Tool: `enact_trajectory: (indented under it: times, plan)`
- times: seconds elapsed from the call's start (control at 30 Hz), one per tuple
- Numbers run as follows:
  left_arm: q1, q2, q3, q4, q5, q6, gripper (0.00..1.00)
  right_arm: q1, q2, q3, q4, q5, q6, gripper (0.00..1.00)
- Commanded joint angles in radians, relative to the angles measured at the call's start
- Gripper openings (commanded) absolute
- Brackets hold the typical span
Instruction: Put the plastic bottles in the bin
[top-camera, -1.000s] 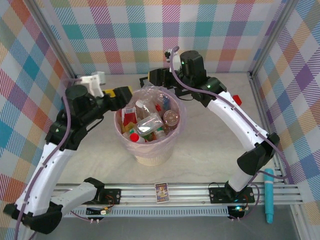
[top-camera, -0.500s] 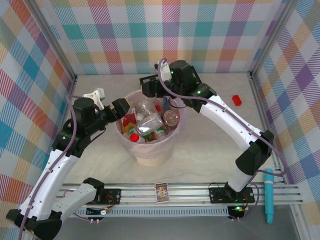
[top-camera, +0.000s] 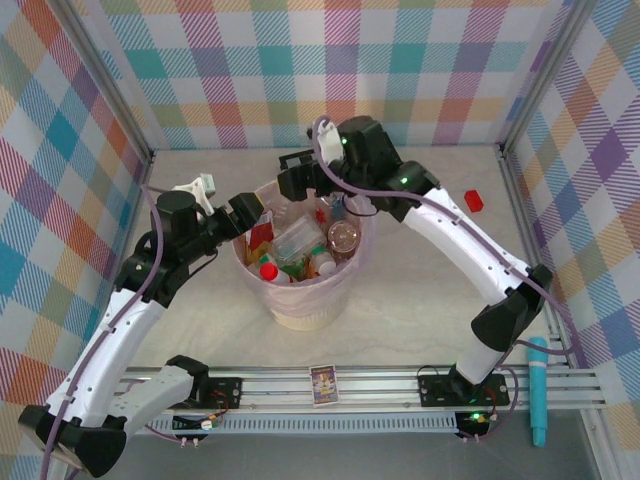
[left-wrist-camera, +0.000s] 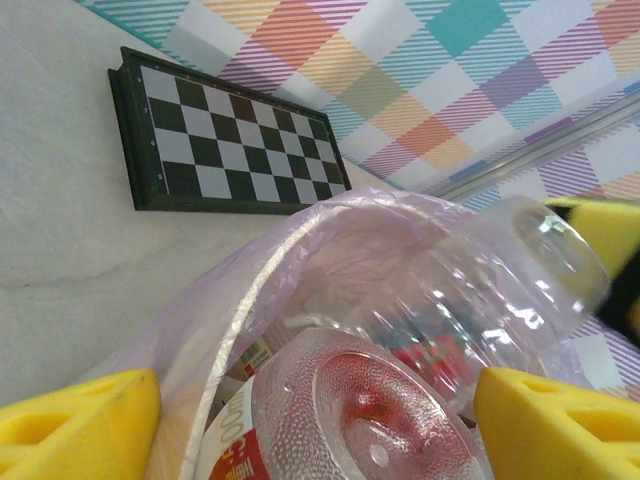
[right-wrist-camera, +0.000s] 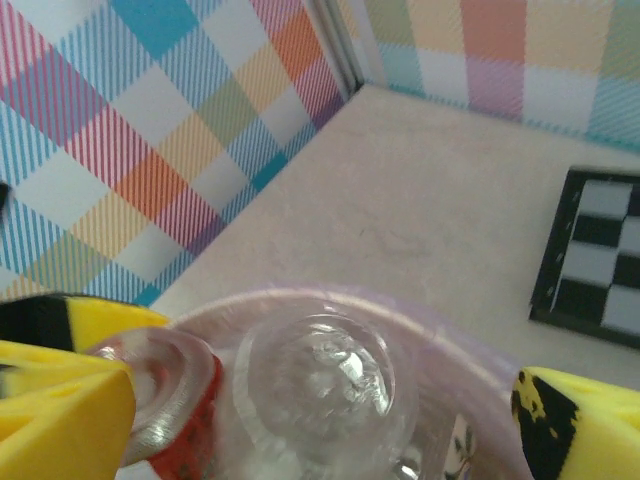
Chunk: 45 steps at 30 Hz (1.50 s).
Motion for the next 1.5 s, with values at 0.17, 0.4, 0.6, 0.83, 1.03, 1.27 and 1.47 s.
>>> enact_trajectory:
  times: [0.17, 0.4, 0.6, 0.83, 1.03, 1.27, 1.47]
  plan:
    - [0.001, 0.006, -0.004, 0.024, 0.043, -0.009, 0.8, -0.02, 0.105, 0.219, -0.203, 0.051, -0.106, 0.77]
    - [0.001, 0.021, -0.01, 0.03, 0.044, -0.007, 0.79, -0.014, 0.251, 0.402, -0.257, 0.029, -0.145, 0.55]
    - [0.001, 0.04, -0.015, 0.034, 0.033, 0.0, 0.78, -0.005, 0.295, 0.438, -0.265, 0.01, -0.126, 0.55]
    - [0.001, 0.102, 0.108, 0.016, 0.069, 0.069, 0.93, -0.063, 0.235, 0.454, -0.276, -0.018, -0.091, 0.57]
    - [0.023, 0.137, 0.282, -0.073, 0.039, 0.205, 1.0, -0.197, 0.106, 0.297, -0.249, -0.054, -0.056, 0.69]
    - [0.13, 0.084, 0.344, -0.182, -0.232, 0.388, 1.0, -0.42, -0.095, -0.083, -0.163, -0.044, -0.047, 0.99]
    - [0.264, 0.021, 0.082, -0.101, -0.463, 0.406, 1.0, -0.584, -0.233, -0.448, -0.013, -0.051, -0.061, 0.99]
